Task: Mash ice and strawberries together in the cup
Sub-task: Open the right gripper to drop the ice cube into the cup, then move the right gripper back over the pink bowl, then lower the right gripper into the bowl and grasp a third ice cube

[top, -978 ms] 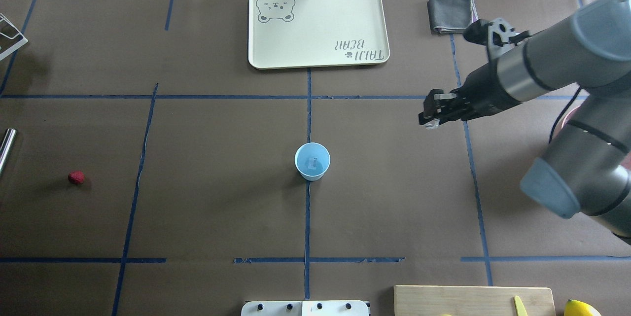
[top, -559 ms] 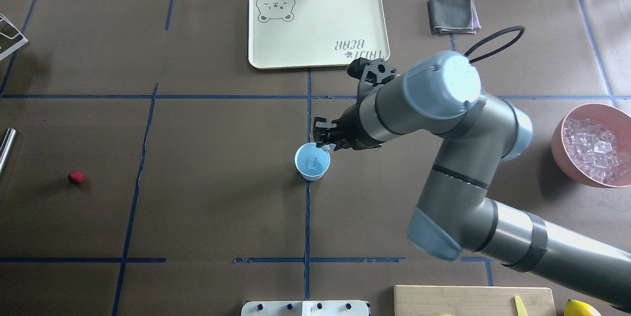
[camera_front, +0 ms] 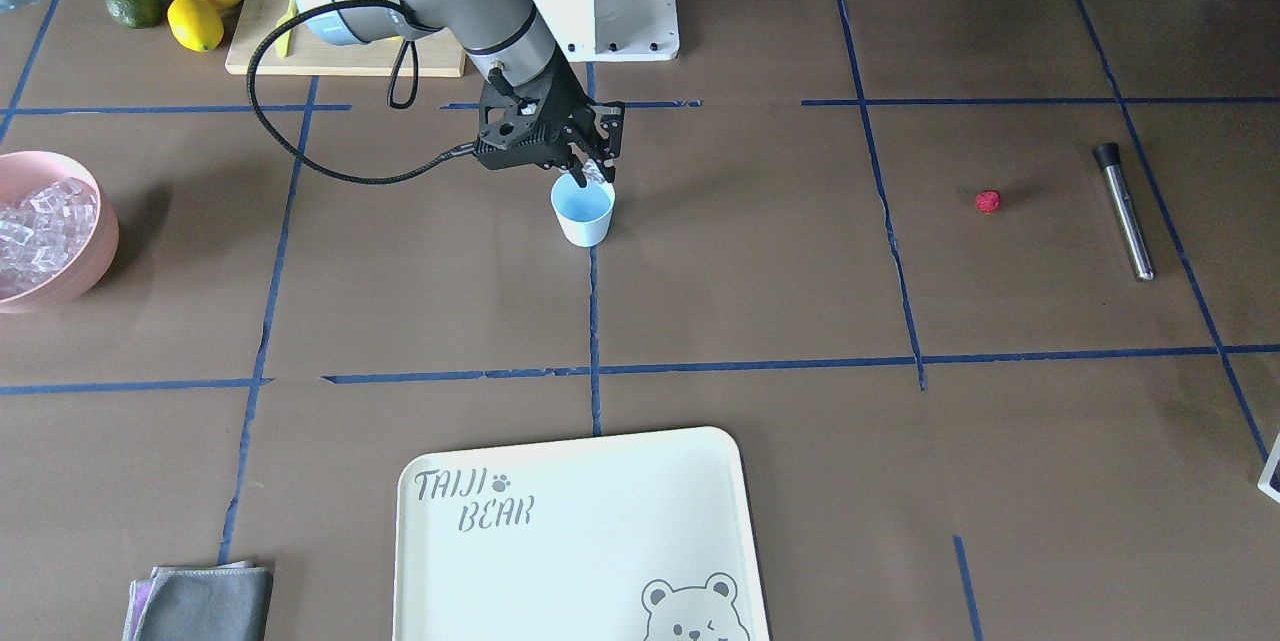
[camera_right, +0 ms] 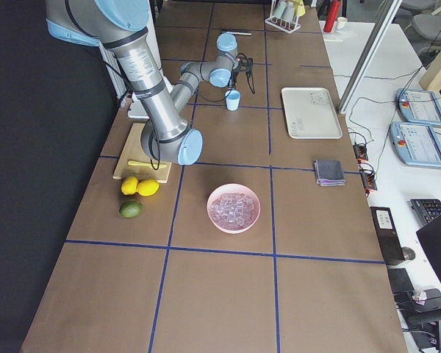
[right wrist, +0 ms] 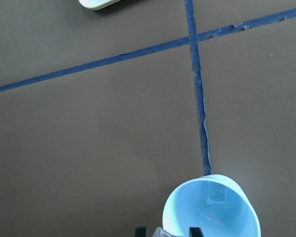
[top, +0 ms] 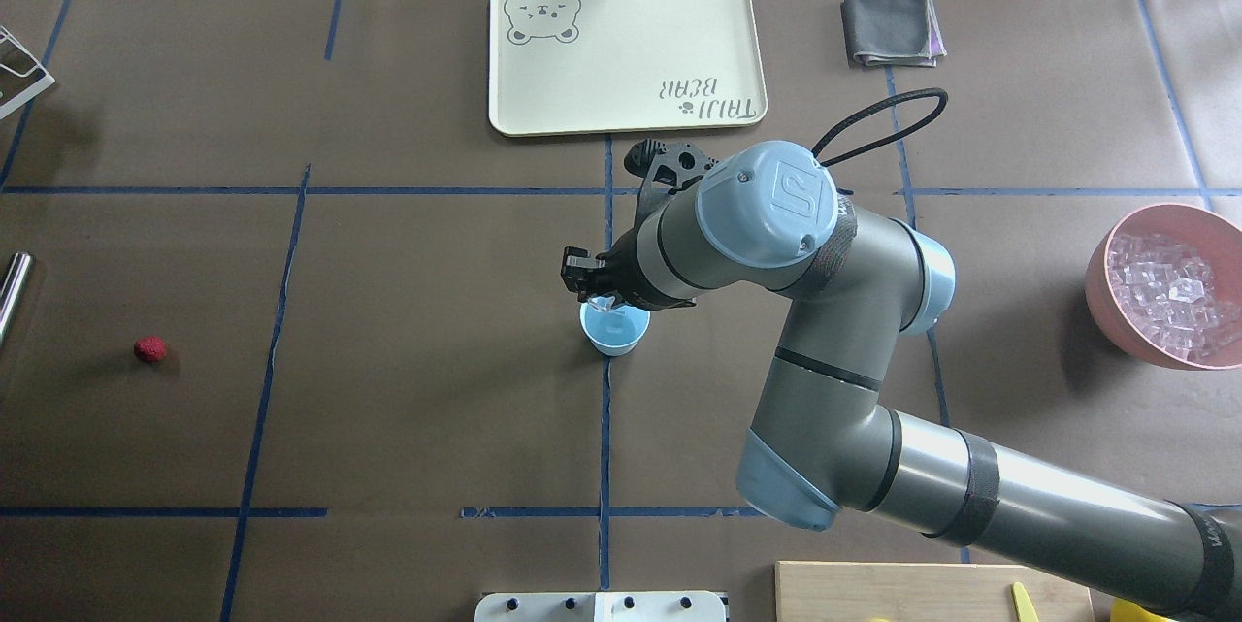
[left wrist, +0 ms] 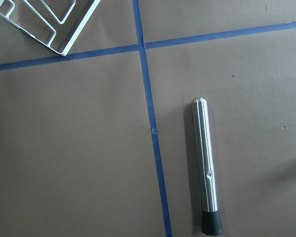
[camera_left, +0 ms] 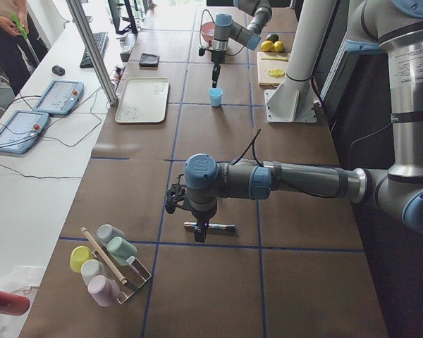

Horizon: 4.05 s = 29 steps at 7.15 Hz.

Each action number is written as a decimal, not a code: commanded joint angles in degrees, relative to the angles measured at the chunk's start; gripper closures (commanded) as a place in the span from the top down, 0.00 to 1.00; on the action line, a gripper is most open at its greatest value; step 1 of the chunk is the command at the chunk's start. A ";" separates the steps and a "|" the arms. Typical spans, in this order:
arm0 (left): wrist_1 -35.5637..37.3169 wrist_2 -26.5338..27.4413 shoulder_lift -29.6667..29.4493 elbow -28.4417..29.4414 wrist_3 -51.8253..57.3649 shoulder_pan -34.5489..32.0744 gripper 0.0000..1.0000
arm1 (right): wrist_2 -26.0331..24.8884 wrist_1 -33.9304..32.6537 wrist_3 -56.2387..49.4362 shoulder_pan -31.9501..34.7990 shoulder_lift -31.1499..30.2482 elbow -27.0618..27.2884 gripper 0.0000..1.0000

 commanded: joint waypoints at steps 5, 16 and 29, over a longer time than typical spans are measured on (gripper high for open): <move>0.17 -0.02 0.09 0.02 -0.03 0.00 1.00 | 1.15 -0.11 -0.22 1.93 -3.73 2.48 0.99; 0.09 -0.02 0.53 -0.24 -0.03 0.00 1.00 | 19.45 0.77 -41.87 33.05 -51.02 13.41 0.99; 0.00 -0.02 0.53 -0.33 -0.03 0.00 1.00 | 18.39 0.77 -46.19 35.43 -45.94 1.62 0.00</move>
